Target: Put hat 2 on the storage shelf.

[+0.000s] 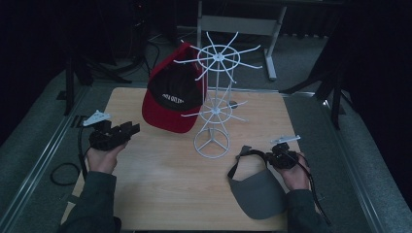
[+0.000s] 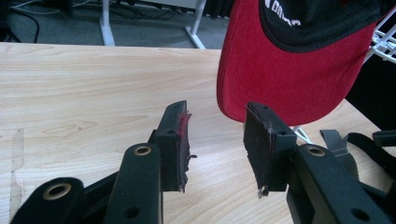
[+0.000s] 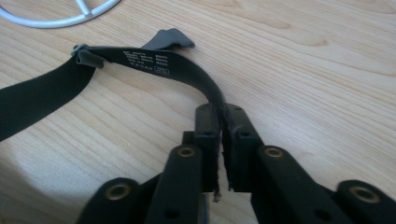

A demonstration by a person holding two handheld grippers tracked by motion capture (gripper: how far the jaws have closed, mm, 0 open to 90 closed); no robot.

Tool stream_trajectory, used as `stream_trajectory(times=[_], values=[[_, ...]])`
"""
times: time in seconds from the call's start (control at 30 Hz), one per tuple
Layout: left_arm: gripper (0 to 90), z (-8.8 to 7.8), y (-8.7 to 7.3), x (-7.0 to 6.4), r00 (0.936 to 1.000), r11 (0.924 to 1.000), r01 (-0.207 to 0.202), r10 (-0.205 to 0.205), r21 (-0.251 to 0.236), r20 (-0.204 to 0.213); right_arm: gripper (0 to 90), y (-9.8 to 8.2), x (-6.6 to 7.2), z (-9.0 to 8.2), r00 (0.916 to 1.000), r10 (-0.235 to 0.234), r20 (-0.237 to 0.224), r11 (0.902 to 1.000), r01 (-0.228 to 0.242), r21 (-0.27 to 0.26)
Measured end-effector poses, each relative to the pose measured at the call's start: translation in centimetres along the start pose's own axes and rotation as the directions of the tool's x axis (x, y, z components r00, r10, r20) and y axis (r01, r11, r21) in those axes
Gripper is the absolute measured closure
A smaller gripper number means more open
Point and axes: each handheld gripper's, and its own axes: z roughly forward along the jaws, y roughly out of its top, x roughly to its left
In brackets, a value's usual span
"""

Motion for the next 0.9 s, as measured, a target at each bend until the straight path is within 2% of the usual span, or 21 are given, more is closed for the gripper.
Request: stream_trajectory(times=[0.13,0.53,0.73,0.9], values=[[60.4,0.0,0.0,0.0,1.0000,1.0000,-0.001,0.001,0.001,0.000,80.2,0.4,0.1,0.5,0.9999,-0.012,-0.005,0.9999,0.012,0.001],[60.2,0.0,-0.2,0.2,1.0000,1.0000,0.006,-0.006,0.000,0.000,65.5,2.7,0.7,1.7,0.9959,-0.080,-0.043,0.9967,0.080,-0.014],[60.2,0.0,-0.3,0.2,1.0000,1.0000,0.008,-0.008,-0.002,0.000,57.1,3.6,1.1,2.3,0.9896,-0.129,-0.064,0.9916,0.129,-0.005],[60.1,-0.1,-0.3,0.2,1.0000,1.0000,0.009,-0.009,-0.003,0.001,50.9,4.0,1.5,3.3,0.9797,-0.190,-0.065,0.9805,0.192,0.040]])
